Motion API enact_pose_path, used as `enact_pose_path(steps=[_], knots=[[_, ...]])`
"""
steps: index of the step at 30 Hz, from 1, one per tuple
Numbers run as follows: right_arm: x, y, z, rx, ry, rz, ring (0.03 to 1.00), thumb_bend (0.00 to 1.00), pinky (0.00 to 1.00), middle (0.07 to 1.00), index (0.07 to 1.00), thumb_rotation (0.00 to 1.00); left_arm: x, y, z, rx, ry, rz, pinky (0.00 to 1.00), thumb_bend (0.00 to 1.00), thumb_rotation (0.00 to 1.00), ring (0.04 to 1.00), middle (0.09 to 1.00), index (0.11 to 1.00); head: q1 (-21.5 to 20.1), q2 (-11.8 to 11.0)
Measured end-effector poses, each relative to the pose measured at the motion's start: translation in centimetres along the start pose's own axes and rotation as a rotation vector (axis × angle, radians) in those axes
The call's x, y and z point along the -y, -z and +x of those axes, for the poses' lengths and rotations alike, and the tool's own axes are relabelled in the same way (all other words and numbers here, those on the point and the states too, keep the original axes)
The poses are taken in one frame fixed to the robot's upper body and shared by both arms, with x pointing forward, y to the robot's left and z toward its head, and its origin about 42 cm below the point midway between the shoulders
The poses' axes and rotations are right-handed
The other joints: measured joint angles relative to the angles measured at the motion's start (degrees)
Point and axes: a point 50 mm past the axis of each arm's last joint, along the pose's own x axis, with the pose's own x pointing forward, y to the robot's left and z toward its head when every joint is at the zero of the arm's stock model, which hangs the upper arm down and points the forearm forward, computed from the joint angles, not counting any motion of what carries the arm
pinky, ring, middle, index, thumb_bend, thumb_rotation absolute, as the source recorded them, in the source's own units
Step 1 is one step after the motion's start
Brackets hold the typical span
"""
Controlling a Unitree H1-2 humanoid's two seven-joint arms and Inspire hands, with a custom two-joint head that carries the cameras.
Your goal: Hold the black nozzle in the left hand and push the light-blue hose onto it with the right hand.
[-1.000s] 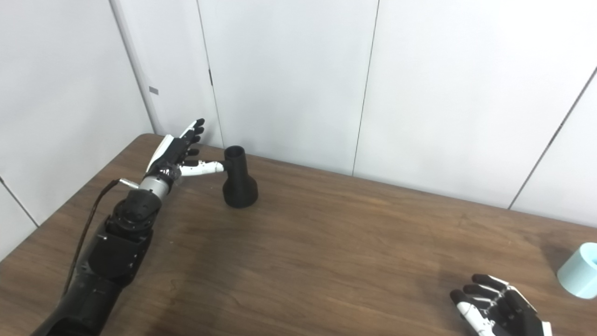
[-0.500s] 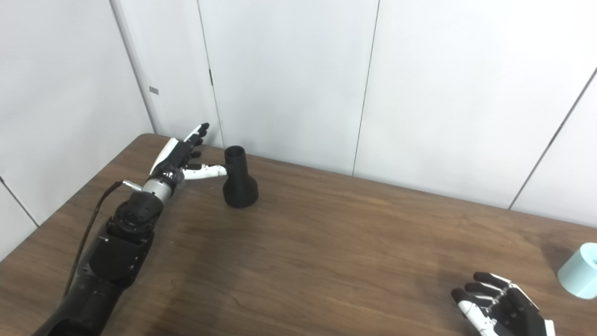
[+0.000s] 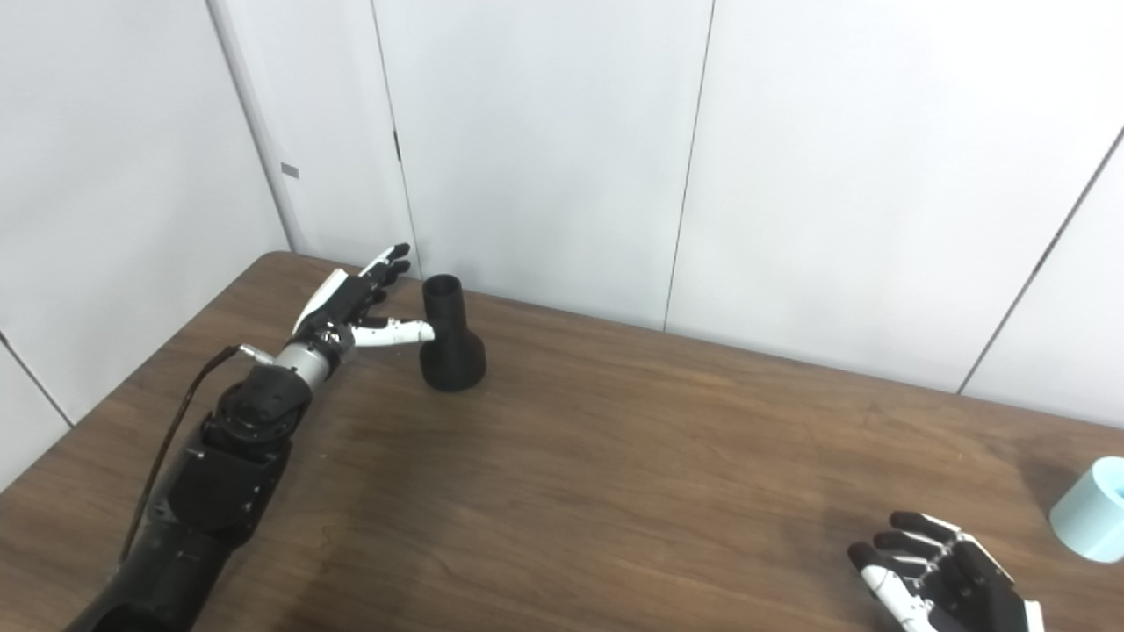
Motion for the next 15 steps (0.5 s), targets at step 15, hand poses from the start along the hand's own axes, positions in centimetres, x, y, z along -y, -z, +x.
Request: enact_pose_path(steps=[15], knots=[[0.0, -0.2, -0.1, -0.009, 0.000, 0.004, 0.390, 0.51, 0.30, 0.493, 0.532, 0.00, 1.6, 2.0, -0.9, -0.060, 0.006, 0.038, 0.93, 0.97, 0.29, 0.973, 0.977, 1.000, 0.44, 0.62]])
